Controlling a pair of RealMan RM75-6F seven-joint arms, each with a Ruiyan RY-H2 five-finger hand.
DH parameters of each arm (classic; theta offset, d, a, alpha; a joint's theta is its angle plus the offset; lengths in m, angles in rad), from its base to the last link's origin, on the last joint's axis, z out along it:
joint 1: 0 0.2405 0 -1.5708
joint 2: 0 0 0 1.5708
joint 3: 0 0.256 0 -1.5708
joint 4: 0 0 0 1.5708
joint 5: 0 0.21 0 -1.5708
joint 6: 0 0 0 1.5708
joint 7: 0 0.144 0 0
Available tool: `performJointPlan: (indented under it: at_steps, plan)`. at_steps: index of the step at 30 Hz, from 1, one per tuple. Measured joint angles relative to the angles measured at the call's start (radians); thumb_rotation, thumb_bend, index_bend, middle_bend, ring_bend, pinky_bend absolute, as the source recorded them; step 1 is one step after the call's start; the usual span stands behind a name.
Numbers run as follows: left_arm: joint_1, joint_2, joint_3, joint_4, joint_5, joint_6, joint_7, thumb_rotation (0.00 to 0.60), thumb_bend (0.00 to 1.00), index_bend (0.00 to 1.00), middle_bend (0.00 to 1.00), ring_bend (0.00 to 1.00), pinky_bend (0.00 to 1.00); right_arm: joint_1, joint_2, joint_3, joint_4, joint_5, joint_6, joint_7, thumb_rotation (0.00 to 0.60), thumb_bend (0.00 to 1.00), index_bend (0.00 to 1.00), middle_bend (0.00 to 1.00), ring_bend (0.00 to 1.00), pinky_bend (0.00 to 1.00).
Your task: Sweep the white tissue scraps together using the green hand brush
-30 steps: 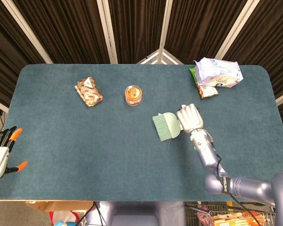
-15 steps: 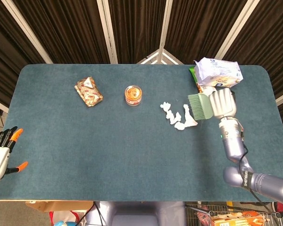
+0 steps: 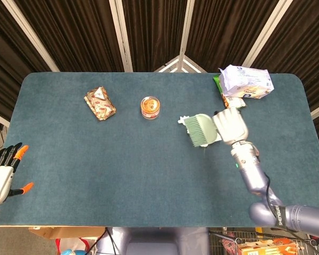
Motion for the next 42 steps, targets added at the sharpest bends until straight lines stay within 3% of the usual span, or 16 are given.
performJointPlan:
  at_steps: [6, 13, 26, 33, 42]
  plan:
    - [0.0, 0.002, -0.001, 0.002, -0.008, -0.005, -0.008, 0.6, 0.0, 0.0, 0.0, 0.0, 0.0, 0.02, -0.087, -0.007, 0.064, 0.02, -0.032, -0.014, 0.6, 0.6, 0.67, 1.0, 1.0, 0.97]
    - [-0.003, 0.005, -0.003, 0.003, -0.021, -0.017, -0.011, 0.6, 0.0, 0.0, 0.0, 0.0, 0.0, 0.042, -0.183, -0.014, 0.232, 0.06, -0.09, -0.016, 0.6, 0.6, 0.67, 1.0, 1.0, 0.97]
    - [-0.007, 0.009, -0.006, -0.002, -0.036, -0.031, -0.014, 0.6, 0.0, 0.0, 0.0, 0.0, 0.0, 0.043, -0.24, -0.046, 0.486, 0.139, -0.156, -0.055, 0.6, 0.6, 0.67, 1.0, 1.0, 0.97]
    - [-0.005, 0.01, -0.004, -0.005, -0.028, -0.022, -0.016, 0.6, 0.0, 0.0, 0.0, 0.0, 0.0, 0.017, -0.184, -0.044, 0.493, 0.154, -0.115, -0.07, 0.6, 0.6, 0.67, 1.0, 1.0, 0.97]
    - [-0.002, 0.009, -0.004, -0.005, -0.016, -0.009, -0.016, 0.6, 0.0, 0.0, 0.0, 0.0, 0.0, -0.018, -0.074, -0.041, 0.376, 0.125, -0.06, -0.053, 0.6, 0.6, 0.67, 1.0, 1.0, 0.97]
